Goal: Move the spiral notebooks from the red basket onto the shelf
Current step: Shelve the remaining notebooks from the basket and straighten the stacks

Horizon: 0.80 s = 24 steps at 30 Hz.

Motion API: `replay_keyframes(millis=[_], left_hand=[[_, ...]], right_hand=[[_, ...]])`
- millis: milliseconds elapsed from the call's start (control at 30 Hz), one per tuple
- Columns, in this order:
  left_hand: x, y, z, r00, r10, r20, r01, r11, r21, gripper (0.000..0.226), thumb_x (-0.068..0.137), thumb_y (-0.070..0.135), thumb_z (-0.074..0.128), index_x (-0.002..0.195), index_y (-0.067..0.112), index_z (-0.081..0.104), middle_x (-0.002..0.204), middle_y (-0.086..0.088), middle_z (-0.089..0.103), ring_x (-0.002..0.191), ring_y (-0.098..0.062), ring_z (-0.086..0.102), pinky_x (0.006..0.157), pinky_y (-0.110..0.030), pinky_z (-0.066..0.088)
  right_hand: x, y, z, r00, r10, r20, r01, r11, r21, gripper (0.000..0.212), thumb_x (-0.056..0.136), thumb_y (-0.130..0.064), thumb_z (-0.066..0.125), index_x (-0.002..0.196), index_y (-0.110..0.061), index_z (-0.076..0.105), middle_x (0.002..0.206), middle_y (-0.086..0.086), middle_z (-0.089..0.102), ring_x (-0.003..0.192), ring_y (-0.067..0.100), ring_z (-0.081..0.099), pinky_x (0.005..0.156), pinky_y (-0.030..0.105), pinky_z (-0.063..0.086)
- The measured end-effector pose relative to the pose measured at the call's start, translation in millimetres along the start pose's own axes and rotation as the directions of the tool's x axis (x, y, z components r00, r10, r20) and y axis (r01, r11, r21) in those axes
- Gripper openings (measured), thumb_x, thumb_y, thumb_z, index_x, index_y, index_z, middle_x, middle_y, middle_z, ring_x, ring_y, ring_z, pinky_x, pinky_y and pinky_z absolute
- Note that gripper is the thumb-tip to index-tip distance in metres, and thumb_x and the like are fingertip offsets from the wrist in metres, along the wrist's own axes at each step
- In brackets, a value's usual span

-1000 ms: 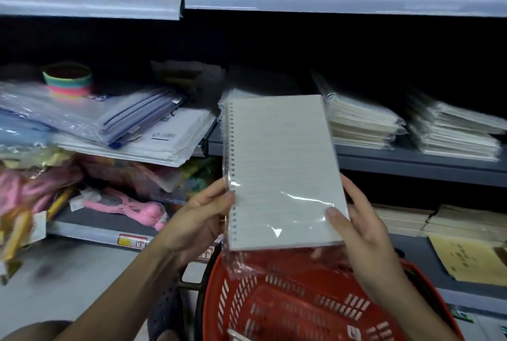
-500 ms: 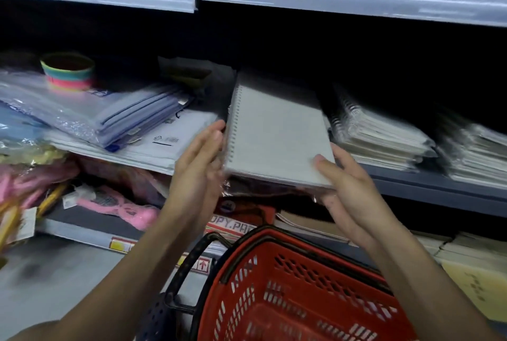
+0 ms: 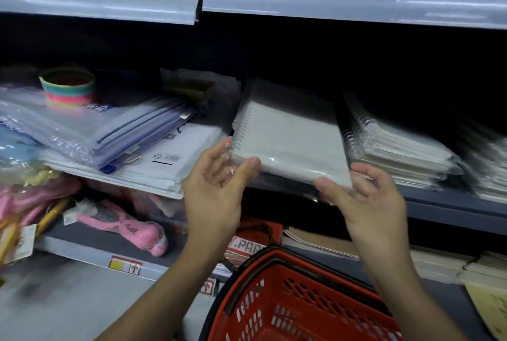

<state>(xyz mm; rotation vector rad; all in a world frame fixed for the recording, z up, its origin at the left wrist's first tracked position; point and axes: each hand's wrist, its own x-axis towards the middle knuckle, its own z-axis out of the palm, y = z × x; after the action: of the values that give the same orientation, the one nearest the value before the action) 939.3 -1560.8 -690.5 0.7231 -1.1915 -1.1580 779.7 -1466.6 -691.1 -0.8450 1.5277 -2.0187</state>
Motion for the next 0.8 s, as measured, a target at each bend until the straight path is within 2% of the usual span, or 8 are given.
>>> replay_keyframes(millis=[67,167,233,300,400,533,700,800], left_hand=[[12.4,-3.0,8.9,1.0,0.014,-0.011,-0.014,1.0,-0.007,0.03,0.086,0.011,0.075,0.113,0.016,0.066,0.09,-0.005,0.075,0.08,-0.017,0.073,0.077,-0.026,0.06],[29.8,-9.0,19.0,0.999,0.034,-0.023,-0.033,0.998,0.044,0.021,0.091,0.016,0.071,0.113,0.015,0.07,0.078,-0.006,0.07,0.06,-0.013,0.064,0.057,-0.028,0.056],[39.4,-15.0,23.3,0.999,0.046,-0.026,-0.043,0.993,0.112,0.022,0.091,0.024,0.072,0.112,0.021,0.072,0.075,-0.006,0.07,0.058,-0.011,0.061,0.057,-0.032,0.055],[47.1,-19.2,28.0,0.999,0.04,-0.029,-0.036,0.99,0.138,0.023,0.091,0.028,0.071,0.114,0.025,0.072,0.074,-0.007,0.071,0.057,-0.012,0.06,0.06,-0.037,0.054],[56.3,-25.6,32.8,0.999,0.03,-0.032,-0.025,0.989,0.148,0.023,0.092,0.03,0.069,0.115,0.026,0.072,0.07,-0.005,0.071,0.057,-0.013,0.059,0.061,-0.04,0.055],[59.6,-30.0,31.1,1.0,0.004,0.007,-0.004,0.99,0.141,0.023,0.096,0.027,0.065,0.119,0.026,0.07,0.07,-0.006,0.073,0.054,-0.01,0.059,0.057,-0.031,0.053],[47.1,-29.6,16.5,0.999,-0.003,0.043,-0.004,0.987,0.163,0.033,0.095,0.03,0.066,0.128,0.028,0.065,0.069,-0.005,0.074,0.054,-0.009,0.06,0.062,-0.03,0.055],[35.9,-26.9,6.1,0.997,-0.028,0.067,0.015,0.983,0.185,0.032,0.095,0.028,0.066,0.127,0.026,0.065,0.069,-0.008,0.074,0.054,-0.012,0.058,0.058,-0.027,0.053]], right_hand=[[11.8,-1.3,8.0,0.995,0.002,-0.097,0.003,0.999,0.052,0.05,0.072,-0.009,0.084,0.114,-0.012,0.057,0.092,0.003,0.079,0.083,0.02,0.076,0.07,0.017,0.057],[32.1,0.2,16.1,0.978,-0.031,-0.206,0.028,0.999,-0.015,0.041,0.074,-0.021,0.086,0.108,-0.019,0.063,0.084,0.005,0.077,0.076,0.02,0.076,0.074,0.026,0.059],[43.1,4.7,22.2,0.971,-0.054,-0.232,0.03,0.994,-0.109,0.051,0.075,-0.031,0.085,0.12,-0.019,0.064,0.077,0.002,0.077,0.072,0.016,0.075,0.076,0.033,0.06],[52.0,10.2,26.8,0.967,-0.062,-0.249,0.016,0.983,-0.185,0.066,0.077,-0.04,0.082,0.135,-0.021,0.058,0.07,-0.001,0.076,0.066,0.014,0.072,0.076,0.038,0.061],[64.2,16.6,31.1,0.965,-0.08,-0.25,0.022,0.974,-0.226,0.063,0.081,-0.045,0.077,0.137,-0.028,0.054,0.066,0.004,0.074,0.059,0.018,0.071,0.074,0.046,0.061],[73.4,20.9,31.2,0.965,-0.101,-0.241,0.024,0.953,-0.303,0.065,0.083,-0.05,0.073,0.141,-0.028,0.051,0.066,0.004,0.073,0.059,0.019,0.071,0.072,0.049,0.061],[61.6,24.9,23.4,0.969,-0.131,-0.208,0.045,0.927,-0.371,0.062,0.084,-0.052,0.07,0.139,-0.028,0.052,0.066,0.001,0.073,0.06,0.017,0.071,0.076,0.052,0.06],[45.3,30.9,11.9,0.969,-0.131,-0.209,0.026,0.897,-0.441,0.05,0.08,-0.061,0.067,0.118,-0.029,0.059,0.065,-0.001,0.072,0.062,0.02,0.071,0.075,0.054,0.058]])
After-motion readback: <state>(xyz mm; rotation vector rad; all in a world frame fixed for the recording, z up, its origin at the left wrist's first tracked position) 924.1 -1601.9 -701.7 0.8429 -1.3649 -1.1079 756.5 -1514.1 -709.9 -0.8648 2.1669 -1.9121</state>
